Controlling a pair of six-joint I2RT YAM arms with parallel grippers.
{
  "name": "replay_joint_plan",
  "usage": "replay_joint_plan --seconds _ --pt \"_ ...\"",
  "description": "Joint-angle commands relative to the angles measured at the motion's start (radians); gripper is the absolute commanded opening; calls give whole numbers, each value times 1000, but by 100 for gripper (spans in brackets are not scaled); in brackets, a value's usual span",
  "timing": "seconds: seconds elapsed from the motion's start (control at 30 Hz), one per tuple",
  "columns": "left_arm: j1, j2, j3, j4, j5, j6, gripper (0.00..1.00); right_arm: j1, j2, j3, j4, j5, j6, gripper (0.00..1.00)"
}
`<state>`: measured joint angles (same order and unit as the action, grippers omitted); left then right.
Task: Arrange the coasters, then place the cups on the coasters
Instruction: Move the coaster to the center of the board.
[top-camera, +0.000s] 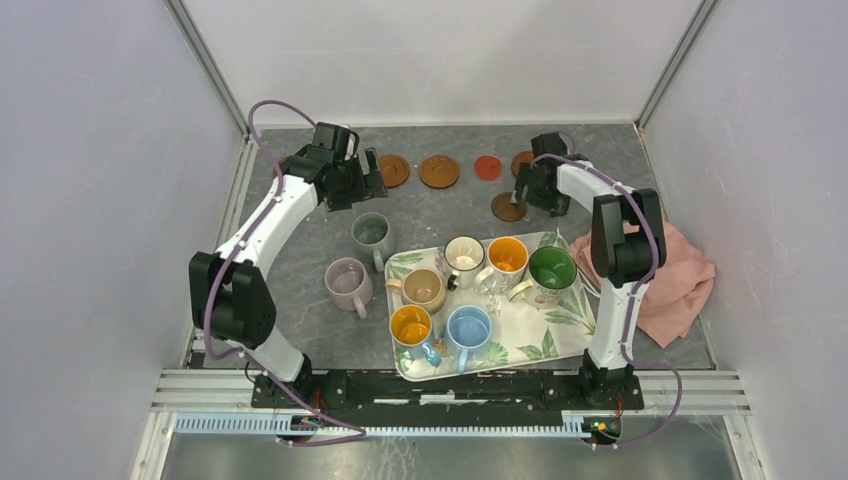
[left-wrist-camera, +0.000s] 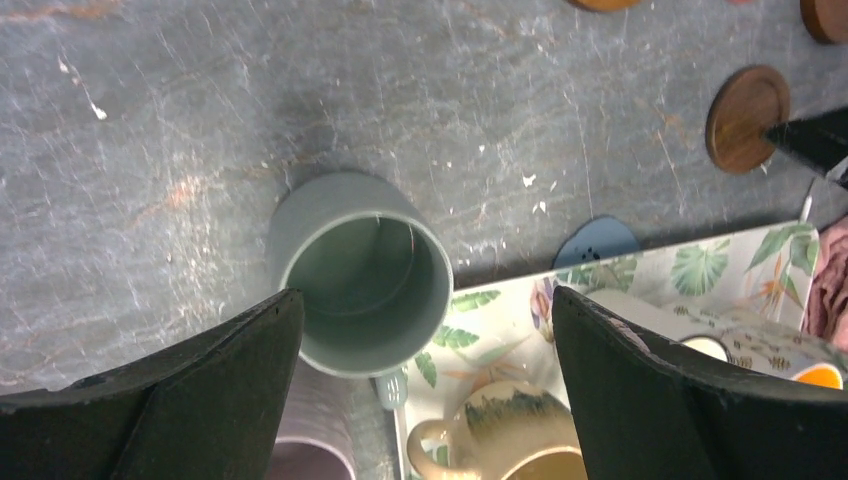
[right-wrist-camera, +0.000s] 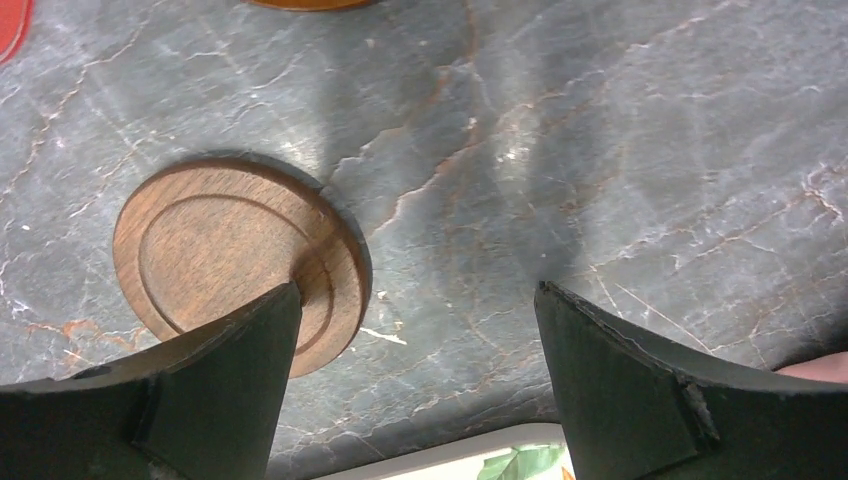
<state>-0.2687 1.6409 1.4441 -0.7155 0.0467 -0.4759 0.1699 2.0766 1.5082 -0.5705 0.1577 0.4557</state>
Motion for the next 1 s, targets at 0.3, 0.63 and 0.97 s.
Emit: replay_joint_plan --seconds 0.3,0.63,0.97 --pt "-18 -182 -88 77 32 50 100 -162 35 24 -20 104 88 91" --pt "-21 -215 -122 90 53 63 100 -266 175 262 -72 189 91 90" --pt "-20 -195 -114 99 68 77 100 -325 227 310 -37 205 89 90"
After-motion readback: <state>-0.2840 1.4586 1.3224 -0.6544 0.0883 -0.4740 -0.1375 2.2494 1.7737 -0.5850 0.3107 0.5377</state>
